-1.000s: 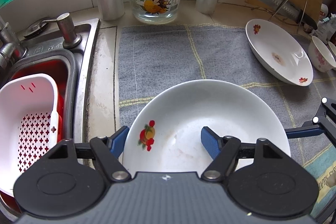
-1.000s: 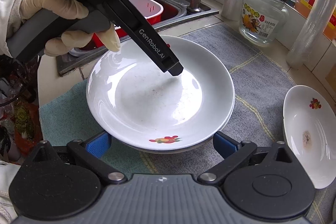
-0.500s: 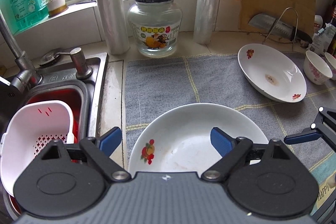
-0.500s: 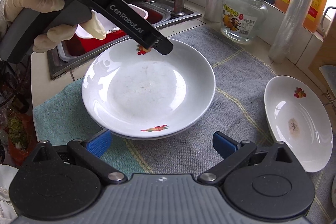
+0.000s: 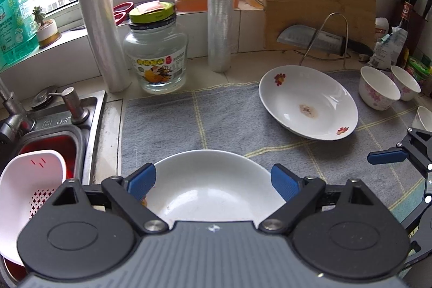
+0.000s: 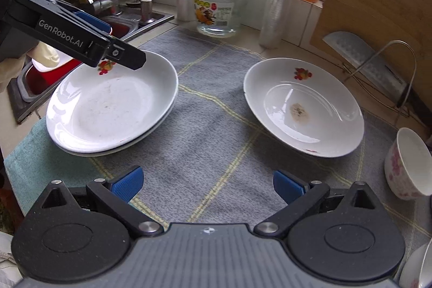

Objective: Organize plates and bowls
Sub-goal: 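Move the left gripper to the rim of the stained white plate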

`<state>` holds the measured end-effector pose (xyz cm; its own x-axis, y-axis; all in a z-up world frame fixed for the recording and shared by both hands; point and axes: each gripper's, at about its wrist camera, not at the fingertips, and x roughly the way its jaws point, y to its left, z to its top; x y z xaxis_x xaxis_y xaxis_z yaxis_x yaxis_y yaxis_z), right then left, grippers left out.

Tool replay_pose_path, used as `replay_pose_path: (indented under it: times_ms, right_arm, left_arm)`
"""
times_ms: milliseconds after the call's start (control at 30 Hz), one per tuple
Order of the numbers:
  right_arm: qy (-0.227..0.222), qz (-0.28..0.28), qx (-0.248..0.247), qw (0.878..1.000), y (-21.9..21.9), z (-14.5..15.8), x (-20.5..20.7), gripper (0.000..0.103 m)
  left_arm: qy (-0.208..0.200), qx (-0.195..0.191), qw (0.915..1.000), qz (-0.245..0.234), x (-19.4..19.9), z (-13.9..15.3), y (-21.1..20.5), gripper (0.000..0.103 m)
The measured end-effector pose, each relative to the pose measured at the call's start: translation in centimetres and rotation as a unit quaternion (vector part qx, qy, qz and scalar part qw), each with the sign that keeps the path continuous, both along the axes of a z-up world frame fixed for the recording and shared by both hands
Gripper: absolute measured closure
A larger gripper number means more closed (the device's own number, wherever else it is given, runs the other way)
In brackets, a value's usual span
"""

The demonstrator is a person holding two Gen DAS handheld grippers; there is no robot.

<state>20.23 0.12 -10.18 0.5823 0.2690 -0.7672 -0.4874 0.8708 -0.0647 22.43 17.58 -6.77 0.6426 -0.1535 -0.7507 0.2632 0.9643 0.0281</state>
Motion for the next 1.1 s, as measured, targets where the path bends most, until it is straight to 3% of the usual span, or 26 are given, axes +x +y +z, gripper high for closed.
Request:
replay_pose_path:
  times_ms: [200,567,800,1100]
  right_arm:
    - [-0.018,-0.016,-0.005,1.000,-3.8,-0.2,0.6,0.000]
    - [-0.032,0.001,-0.003,0.999,-8.5,-2.6,4.2,0.000]
    - [-0.036,-0.008,-0.019,0.999,-8.7,-4.0,6.1,0.000]
    - [-0.016,-0.030,0.024,0.999,-10.0,-4.8,7.6,0.000]
  left_arm:
    - [0.003,0.002,1.0000,-0.006,0.4,0.1,-3.6,0.011]
    - [0.058,0.012,0.9981,-0.016,3.7,0.1,-9.8,0.011]
    - [0.077,0.018,0.9963,-0.031,8.1,-1.1,-11.5,0.011]
    - [0.090,0.005,0.9952,-0.036,14.0,-2.5,-12.3,0.012]
